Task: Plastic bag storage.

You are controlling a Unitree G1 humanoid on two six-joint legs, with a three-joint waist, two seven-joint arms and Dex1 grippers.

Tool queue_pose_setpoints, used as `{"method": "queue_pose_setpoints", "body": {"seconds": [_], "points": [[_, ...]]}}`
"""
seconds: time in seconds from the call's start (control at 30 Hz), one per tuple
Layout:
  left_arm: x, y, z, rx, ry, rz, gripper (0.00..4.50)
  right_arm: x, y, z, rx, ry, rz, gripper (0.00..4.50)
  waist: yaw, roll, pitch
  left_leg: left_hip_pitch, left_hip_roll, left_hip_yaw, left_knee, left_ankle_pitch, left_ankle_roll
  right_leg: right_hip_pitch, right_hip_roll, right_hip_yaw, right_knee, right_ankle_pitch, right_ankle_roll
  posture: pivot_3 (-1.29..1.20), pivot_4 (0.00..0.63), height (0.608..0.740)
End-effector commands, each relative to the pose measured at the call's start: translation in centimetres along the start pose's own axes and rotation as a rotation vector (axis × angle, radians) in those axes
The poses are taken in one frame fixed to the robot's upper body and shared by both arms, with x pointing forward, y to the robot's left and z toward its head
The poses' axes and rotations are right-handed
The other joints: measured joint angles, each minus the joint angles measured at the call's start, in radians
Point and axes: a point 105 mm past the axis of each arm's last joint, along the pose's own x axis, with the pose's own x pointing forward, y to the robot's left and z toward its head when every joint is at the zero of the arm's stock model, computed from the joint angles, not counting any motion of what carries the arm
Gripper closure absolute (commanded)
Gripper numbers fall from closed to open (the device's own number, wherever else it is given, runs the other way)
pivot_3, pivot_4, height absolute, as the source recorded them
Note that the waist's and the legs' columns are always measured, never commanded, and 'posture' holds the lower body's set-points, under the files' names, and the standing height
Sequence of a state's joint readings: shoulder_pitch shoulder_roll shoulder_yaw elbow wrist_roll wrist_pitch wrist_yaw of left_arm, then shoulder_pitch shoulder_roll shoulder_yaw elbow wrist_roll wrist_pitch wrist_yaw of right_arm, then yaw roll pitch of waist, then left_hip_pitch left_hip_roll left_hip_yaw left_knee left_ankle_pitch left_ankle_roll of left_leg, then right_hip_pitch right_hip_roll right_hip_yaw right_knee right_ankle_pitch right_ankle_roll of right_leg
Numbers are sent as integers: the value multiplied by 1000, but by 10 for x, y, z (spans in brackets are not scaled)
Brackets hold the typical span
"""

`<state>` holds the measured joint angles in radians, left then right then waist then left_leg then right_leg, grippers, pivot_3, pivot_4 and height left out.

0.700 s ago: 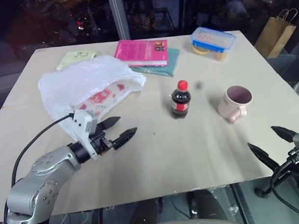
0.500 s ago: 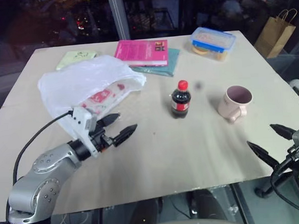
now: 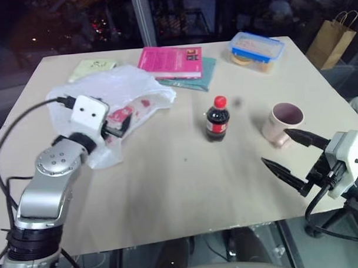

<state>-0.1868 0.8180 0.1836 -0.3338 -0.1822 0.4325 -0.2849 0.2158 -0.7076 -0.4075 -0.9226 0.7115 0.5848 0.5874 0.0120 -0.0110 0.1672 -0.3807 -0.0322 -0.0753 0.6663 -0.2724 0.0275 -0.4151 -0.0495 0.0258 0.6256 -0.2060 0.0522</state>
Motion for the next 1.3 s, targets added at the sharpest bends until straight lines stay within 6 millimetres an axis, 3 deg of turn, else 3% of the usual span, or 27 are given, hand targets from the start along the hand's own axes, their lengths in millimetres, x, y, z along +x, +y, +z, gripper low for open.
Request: {"method": "queue_pose_setpoints", "body": {"seconds": [0.03,0.17,0.27,0.4,0.43,0.6,0.7,0.77,0.97,1.1,1.3], "points": [[10,12,-8,117,21,51,39,9,5,2,-36,-9,35,0,4,0,0,0,0,0,0,0,0,0,-1,0,0,0,0,0,150,740],[37,5,-29,182,101,-3,39,21,2,4,-49,-33,35,0,5,-1,1,-2,-2,-2,1,0,1,0,-2,-3,-1,1,2,0,150,740],[58,12,-34,173,113,27,39,29,0,4,-62,-44,26,0,3,-3,2,-2,-3,-3,1,0,1,0,-2,-4,0,2,3,0,150,740],[72,17,-22,153,63,26,1689,39,0,5,-86,-49,7,0,-4,-4,2,-2,-2,-3,1,0,0,-1,-2,-3,0,2,2,0,150,740],[74,18,-18,148,45,26,2282,42,-1,6,-92,-50,-2,0,-6,-4,2,-3,-2,-2,1,0,-1,-2,-2,-3,0,2,2,0,150,740],[65,29,-11,65,56,53,4477,76,-14,4,-117,8,-114,0,-19,-4,2,-6,-3,-2,1,1,-3,-6,-3,-2,1,2,2,0,150,740],[62,27,3,39,30,53,4477,106,-30,3,-39,45,-199,0,-25,-4,2,-8,-3,-2,2,2,-4,-8,-4,-2,3,2,2,0,150,740],[61,27,7,33,26,58,4477,115,-37,0,3,71,-229,0,-21,-4,2,-8,-3,-3,2,2,-4,-9,-4,-2,3,2,2,0,150,740],[55,31,7,22,48,75,4477,126,-20,5,225,21,-119,0,-23,-5,2,-18,-7,-5,2,2,-4,-19,-6,-2,7,3,2,0,150,740],[52,29,4,17,58,72,4477,129,-16,8,250,16,-103,0,-25,-5,2,-18,-8,-4,2,2,-4,-20,-6,-1,8,2,2,0,150,740],[54,22,9,-10,40,54,4477,148,-10,-5,252,64,-91,0,-26,-5,2,-17,-8,-3,3,3,-5,-22,-6,0,15,2,2,0,150,740]]}}
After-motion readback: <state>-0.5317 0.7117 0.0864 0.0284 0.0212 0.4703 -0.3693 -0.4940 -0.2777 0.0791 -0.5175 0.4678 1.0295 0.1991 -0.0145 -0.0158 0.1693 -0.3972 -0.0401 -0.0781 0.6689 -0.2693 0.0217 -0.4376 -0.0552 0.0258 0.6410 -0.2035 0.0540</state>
